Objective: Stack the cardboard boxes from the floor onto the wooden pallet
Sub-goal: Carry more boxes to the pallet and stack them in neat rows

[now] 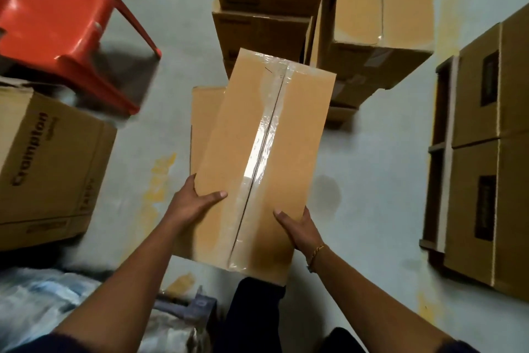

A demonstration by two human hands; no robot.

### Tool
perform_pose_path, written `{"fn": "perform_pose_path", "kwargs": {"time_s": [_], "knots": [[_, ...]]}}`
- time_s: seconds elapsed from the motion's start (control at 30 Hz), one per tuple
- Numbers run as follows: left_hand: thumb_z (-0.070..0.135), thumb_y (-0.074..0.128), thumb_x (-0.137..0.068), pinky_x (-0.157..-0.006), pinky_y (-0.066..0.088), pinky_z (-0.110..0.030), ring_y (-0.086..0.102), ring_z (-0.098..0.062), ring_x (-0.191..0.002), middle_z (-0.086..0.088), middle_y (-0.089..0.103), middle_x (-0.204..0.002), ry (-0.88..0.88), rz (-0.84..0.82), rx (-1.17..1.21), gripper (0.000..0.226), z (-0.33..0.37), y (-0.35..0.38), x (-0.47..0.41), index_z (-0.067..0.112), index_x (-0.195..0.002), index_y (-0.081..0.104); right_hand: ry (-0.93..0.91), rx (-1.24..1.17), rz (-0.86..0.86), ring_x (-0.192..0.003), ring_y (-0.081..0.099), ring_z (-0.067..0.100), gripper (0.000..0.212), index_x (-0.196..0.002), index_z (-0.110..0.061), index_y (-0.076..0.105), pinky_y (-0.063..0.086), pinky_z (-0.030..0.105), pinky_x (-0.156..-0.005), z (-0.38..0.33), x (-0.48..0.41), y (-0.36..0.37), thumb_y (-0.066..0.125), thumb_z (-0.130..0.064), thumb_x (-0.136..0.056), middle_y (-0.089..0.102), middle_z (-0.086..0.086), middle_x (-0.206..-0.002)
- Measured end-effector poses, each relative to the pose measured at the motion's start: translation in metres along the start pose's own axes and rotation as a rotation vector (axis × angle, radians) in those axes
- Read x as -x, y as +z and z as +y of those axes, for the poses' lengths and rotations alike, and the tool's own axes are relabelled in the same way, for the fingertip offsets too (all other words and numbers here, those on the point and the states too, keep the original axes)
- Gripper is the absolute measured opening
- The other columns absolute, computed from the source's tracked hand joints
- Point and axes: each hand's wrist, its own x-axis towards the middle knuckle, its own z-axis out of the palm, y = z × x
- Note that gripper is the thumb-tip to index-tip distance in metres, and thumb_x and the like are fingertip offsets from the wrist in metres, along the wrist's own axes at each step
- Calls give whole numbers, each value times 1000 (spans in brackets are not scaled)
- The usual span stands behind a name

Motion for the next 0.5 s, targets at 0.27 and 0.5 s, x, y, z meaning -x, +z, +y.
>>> {"fn": "perform_pose_path", "kwargs": {"time_s": [0.27, 0.5], "knots": [[51, 90, -72, -92, 54, -31, 68, -13, -108, 11, 71, -119, 92, -6, 64, 83, 34, 49, 74, 29, -142, 53, -28, -66, 143, -118, 62, 20, 76, -143, -37, 47, 51, 50, -107, -1, 70, -64, 76, -66, -79, 64, -8, -133], [43, 88, -78, -80, 50, -25, 66, -4, -97, 8, 71, -116, 227, -46, 54, 73, 99, 133, 180, 28, -141, 55, -107, -136, 275, -111, 62, 17, 69, -147, -33, 44, 55, 42, -96, 16, 172, -178, 72, -55, -88, 62, -7, -131]]}}
